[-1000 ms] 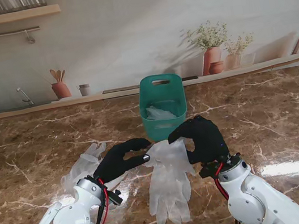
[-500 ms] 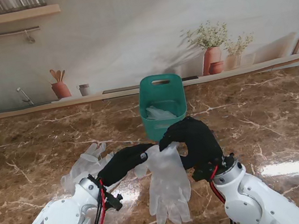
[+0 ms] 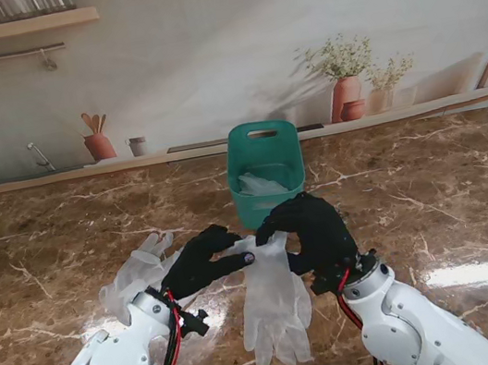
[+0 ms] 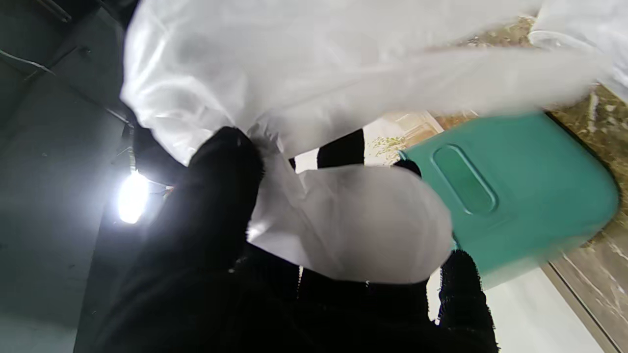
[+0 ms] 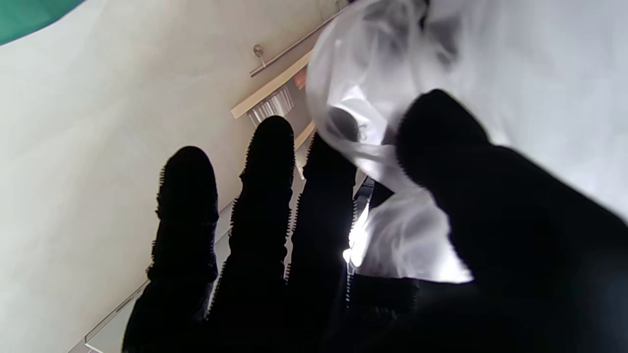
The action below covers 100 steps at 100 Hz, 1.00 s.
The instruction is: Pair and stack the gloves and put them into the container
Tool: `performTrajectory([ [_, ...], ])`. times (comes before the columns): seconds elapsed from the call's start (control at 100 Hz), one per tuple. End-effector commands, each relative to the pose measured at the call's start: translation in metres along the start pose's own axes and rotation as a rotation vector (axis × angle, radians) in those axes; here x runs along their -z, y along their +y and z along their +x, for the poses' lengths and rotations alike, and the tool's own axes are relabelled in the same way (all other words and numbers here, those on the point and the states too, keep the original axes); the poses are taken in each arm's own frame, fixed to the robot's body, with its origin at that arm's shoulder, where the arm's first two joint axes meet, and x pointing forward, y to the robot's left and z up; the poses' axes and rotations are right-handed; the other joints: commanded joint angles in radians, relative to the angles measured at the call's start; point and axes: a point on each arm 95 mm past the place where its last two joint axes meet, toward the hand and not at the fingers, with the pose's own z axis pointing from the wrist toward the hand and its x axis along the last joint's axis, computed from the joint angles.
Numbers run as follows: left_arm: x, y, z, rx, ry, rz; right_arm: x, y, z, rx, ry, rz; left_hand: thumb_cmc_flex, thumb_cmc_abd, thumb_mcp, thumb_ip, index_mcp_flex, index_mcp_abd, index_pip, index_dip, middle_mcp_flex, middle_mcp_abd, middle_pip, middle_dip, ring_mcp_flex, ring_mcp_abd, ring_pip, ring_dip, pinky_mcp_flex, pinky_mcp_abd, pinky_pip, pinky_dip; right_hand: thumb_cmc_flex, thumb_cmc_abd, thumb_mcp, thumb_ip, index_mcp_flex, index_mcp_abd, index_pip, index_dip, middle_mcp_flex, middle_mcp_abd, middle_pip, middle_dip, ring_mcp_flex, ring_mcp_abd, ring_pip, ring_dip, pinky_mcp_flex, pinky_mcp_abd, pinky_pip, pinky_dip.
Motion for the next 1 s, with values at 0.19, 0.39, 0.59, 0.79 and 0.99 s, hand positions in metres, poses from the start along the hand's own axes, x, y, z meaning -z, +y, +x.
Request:
performTrajectory([
  [0.19,0.003,0.006,0.001,0.005,0.015,0.017,0.033,0.003,-0.019,-0.013,-0.21,0.114,-0.078,-0.113,0.279,-0.052,0.055,-0.026,0.027,-0.071,0.138,-0.011,0.048,0.039,0.097,-0.018,0.117,0.068,-0.017,0.0,0.258,-0.041,-0.096,-0.013,-0.004,0.14,-0.222,0.253,-0.522,0.065,-0.227,0.045,-0.094,-0.271,-0.077,0.004,-0.081,-0.035,-0.063,0.013,-0.068,-0.005],
  [0.39,0.002,0.006,0.001,0.01,0.024,0.061,0.05,0.019,-0.032,-0.089,-0.374,0.244,-0.048,-0.126,0.323,-0.06,0.049,-0.047,0.003,-0.157,0.145,-0.025,0.054,0.11,0.09,-0.014,0.109,0.063,-0.02,0.01,0.298,-0.088,-0.121,-0.109,-0.004,0.128,-0.369,0.419,-0.599,0.025,-0.347,0.129,-0.203,-0.406,-0.148,0.041,-0.196,-0.088,-0.133,0.027,-0.151,-0.002],
  [0.59,0.002,0.005,0.001,0.012,0.029,0.067,0.058,0.028,-0.039,-0.212,-0.493,0.33,-0.025,-0.117,0.336,-0.066,0.028,-0.041,-0.129,-0.225,0.143,-0.026,0.054,0.135,0.076,-0.016,0.093,0.054,-0.022,0.01,0.283,-0.101,-0.314,-0.031,-0.092,0.108,-0.383,0.5,-0.574,0.047,-0.358,0.184,-0.213,-0.436,-0.176,0.086,-0.245,-0.107,-0.176,0.027,-0.208,0.027],
  [0.79,0.002,0.005,0.001,0.019,0.031,0.056,0.064,0.023,-0.039,-0.36,-0.541,0.477,-0.032,-0.103,0.356,-0.068,0.013,-0.052,-0.272,-0.231,0.133,-0.032,0.056,0.158,0.072,-0.019,0.085,0.052,-0.023,0.007,0.268,-0.101,-0.371,0.278,-0.391,0.161,-0.24,0.474,-0.503,0.088,-0.224,0.2,-0.202,-0.414,-0.101,0.12,-0.204,-0.072,-0.139,0.035,-0.21,0.05],
  [0.99,0.0,0.005,0.0,0.009,0.038,0.05,0.061,0.009,-0.033,-0.506,-0.536,0.557,-0.042,-0.097,0.387,-0.072,0.016,-0.062,-0.321,-0.219,0.128,-0.033,0.057,0.17,0.07,-0.019,0.082,0.053,-0.024,0.009,0.268,-0.093,-0.524,0.299,-0.347,0.217,-0.221,0.464,-0.497,0.103,-0.208,0.198,-0.204,-0.4,-0.109,0.123,-0.194,-0.06,-0.156,0.029,-0.208,0.045],
])
